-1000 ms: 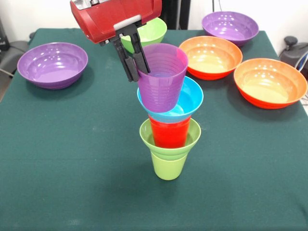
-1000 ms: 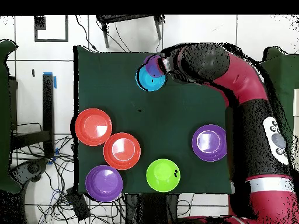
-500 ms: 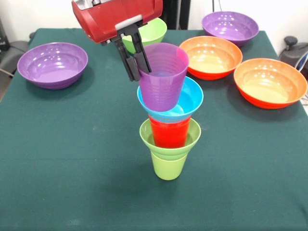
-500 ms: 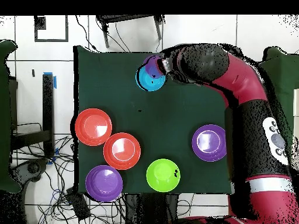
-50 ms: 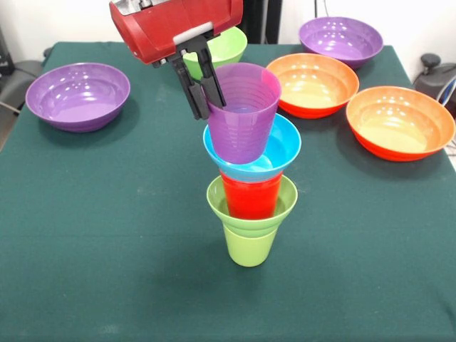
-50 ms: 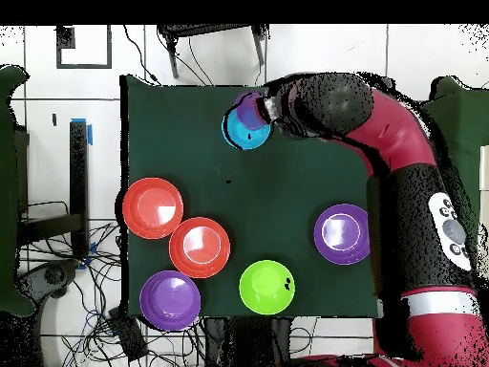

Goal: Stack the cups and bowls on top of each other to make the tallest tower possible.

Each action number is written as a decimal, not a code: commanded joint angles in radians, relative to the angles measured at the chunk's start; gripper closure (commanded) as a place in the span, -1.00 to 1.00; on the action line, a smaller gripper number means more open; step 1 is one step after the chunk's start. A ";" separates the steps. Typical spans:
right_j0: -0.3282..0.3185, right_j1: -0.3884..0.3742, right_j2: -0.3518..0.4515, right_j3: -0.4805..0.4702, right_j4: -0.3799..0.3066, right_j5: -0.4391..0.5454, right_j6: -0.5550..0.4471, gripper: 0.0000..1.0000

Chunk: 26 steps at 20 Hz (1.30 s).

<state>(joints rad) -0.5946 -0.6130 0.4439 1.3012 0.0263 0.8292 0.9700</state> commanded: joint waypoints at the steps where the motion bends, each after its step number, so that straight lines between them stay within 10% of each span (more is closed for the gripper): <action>1: 0.018 0.035 0.013 0.082 -0.014 -0.030 0.117 1.00; 26: 0.010 0.033 0.018 0.114 -0.009 -0.083 0.125 1.00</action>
<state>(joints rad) -0.5946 -0.6131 0.4439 1.3210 0.0263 0.7938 0.9700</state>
